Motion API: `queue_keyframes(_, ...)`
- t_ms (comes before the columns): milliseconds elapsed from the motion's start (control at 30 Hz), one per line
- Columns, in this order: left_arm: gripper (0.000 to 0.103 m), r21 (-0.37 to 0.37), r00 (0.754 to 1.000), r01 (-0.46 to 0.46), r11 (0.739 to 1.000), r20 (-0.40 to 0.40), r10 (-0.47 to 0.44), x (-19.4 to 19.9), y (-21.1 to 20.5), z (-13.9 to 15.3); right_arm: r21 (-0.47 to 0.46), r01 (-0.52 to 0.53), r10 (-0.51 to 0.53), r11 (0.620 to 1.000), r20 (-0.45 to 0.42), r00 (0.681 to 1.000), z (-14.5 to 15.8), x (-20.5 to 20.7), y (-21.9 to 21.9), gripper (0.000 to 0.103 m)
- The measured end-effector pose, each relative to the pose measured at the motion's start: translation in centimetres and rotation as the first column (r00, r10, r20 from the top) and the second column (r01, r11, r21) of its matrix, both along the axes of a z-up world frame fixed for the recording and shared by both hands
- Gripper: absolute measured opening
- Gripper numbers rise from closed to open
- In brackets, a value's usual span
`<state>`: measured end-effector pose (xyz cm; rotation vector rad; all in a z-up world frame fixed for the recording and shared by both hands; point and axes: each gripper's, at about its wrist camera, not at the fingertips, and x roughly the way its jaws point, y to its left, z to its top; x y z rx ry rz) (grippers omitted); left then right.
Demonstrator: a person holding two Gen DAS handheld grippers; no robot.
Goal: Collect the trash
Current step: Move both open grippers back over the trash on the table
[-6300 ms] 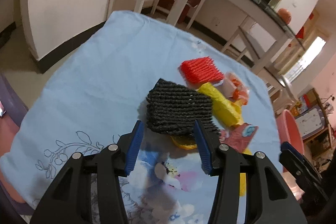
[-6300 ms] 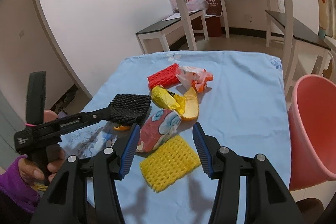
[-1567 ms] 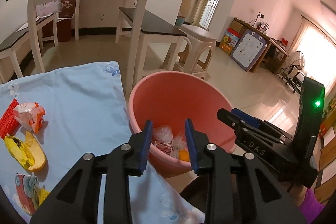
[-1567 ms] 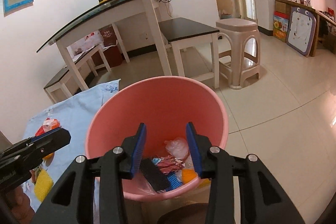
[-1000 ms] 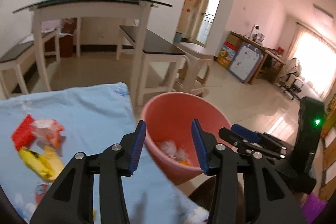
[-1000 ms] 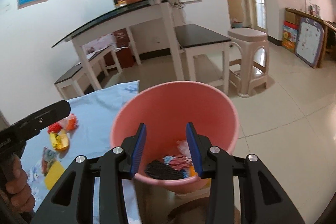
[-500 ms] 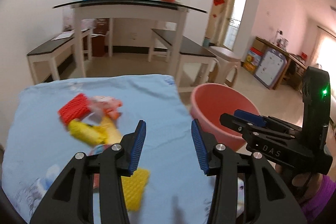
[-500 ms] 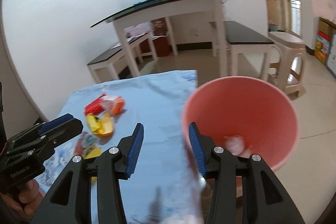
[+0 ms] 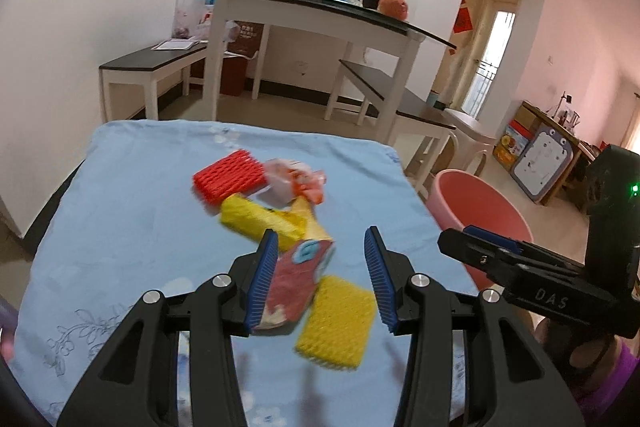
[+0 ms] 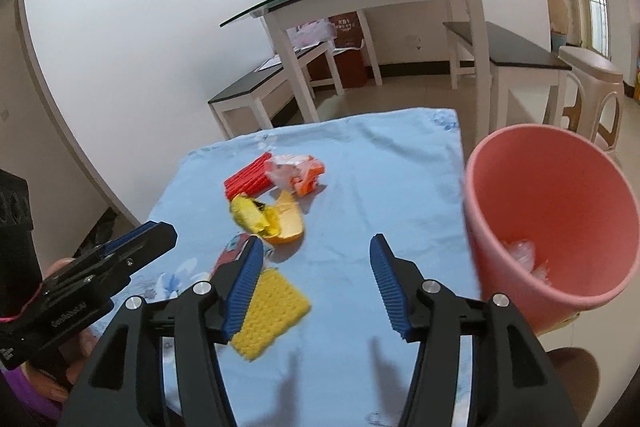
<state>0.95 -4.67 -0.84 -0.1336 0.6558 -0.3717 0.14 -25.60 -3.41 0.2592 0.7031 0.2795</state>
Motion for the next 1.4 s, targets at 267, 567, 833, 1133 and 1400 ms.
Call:
queue_keyframes(267, 0.045, -0.016, 0.998, -0.047, 0.999, -0.033, 0.046, 0.2, 3.2, -1.2, 0.008, -0.034, 0.034, 0.999, -0.026, 0.999, -0.7, 0.1, 2.5, 0.061)
queue_keyframes(567, 0.045, -0.014, 0.996, -0.074, 0.997, -0.041, 0.073, -0.1, 5.3, -1.6, 0.039, -0.046, 0.048, 0.998, -0.055, 0.997, -1.0, -0.3, 3.5, 0.068)
queue_keyframes(833, 0.045, 0.012, 0.997, -0.058, 0.998, -0.047, 0.059, 0.5, 7.7, -2.6, 0.06, -0.063, 0.069, 0.996, -0.097, 0.993, -2.0, -1.3, 4.5, 0.072)
queue_keyframes(1133, 0.045, -0.062, 0.976, 0.108, 0.992, -0.183, -0.118, 2.5, 5.1, -4.5, 0.047, -0.08, 0.086, 0.996, -0.138, 0.987, -3.3, -1.7, 4.9, 0.073)
queue_keyframes(1400, 0.045, 0.051, 0.963, 0.168, 0.984, -0.221, -0.153, 3.9, 0.9, -6.3, 0.03, -0.09, 0.094, 0.995, -0.164, 0.982, -4.0, -1.7, 4.8, 0.073)
